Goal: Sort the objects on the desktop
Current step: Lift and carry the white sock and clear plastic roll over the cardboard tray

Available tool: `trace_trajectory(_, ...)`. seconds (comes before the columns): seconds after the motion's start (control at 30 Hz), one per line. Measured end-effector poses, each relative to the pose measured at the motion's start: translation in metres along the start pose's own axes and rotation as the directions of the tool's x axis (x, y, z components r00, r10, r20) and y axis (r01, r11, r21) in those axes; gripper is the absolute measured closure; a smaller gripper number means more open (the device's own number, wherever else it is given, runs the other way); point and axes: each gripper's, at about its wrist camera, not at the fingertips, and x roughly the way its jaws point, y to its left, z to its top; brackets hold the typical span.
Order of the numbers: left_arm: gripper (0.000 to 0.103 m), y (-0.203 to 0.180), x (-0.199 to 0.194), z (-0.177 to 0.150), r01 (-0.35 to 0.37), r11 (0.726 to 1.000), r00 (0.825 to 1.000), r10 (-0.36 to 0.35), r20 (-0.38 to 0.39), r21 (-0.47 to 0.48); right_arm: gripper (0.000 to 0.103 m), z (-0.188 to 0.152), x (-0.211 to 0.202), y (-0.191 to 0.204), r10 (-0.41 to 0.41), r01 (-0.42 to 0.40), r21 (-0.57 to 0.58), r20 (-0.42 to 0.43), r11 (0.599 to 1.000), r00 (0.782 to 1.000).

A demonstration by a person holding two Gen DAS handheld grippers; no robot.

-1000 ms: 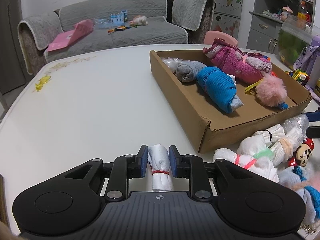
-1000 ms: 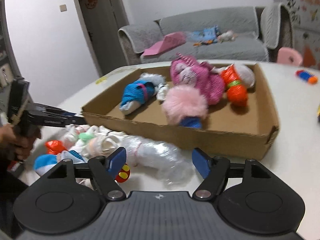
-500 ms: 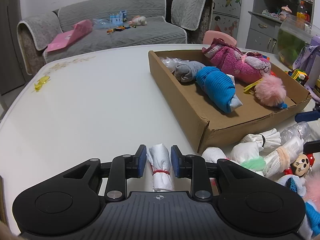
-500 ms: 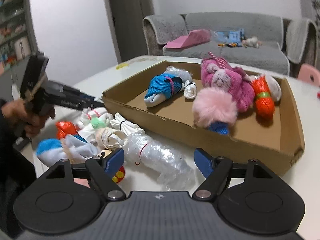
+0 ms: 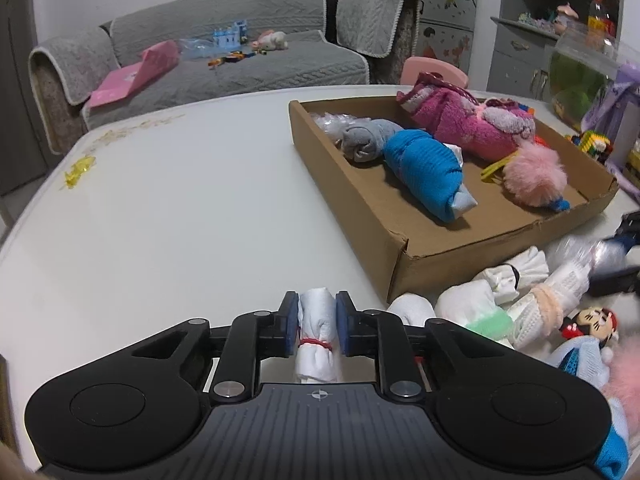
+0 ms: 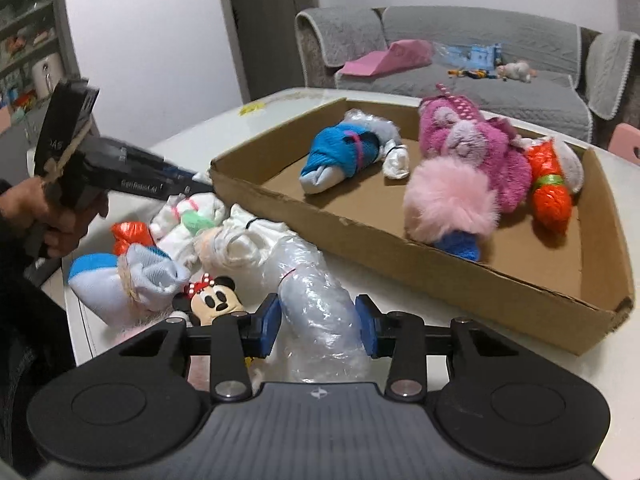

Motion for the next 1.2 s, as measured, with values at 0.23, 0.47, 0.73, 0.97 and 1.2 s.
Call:
trace_trajectory(0.23,0.079,0.006,-0.008,0.003,-0.020,1.000,1.000,0.020,0.016,-0.019,0.066,0.001,-0.024,-0.012,0.037,-0.045,0.082,0.090,0.996,0.995)
trace_trajectory(0.47,0.079,0.023,-0.039,0.002,-0.045,0.988,0.993,0.060,0.098,-0.150,0.066,0.003,-0.057,-0.032,0.022,-0.063,0.179,0.222,0.982,0.975)
trace_trajectory(0.73,0.079,0.000,-0.075,0.030,-0.021,0.986,0.968,0.061,0.242,-0.163,0.066,0.018,-0.088,-0.056,-0.106,0.005,0.262,0.373,0.965,0.922)
trace_trajectory(0.97,0.079,-0.028,-0.059,0.100,0.004,0.996,0.951,0.024,0.307,-0.089,0.066,0.044,-0.074,-0.083,-0.226,0.095,0.328,0.389,0.940,0.893)
trace_trajectory(1.2,0.079,-0.055,-0.007,0.138,0.004,1.000,0.963,0.003,0.270,-0.024,0.066,0.061,-0.061,-0.108,-0.262,0.123,0.342,0.396,0.932,0.880)
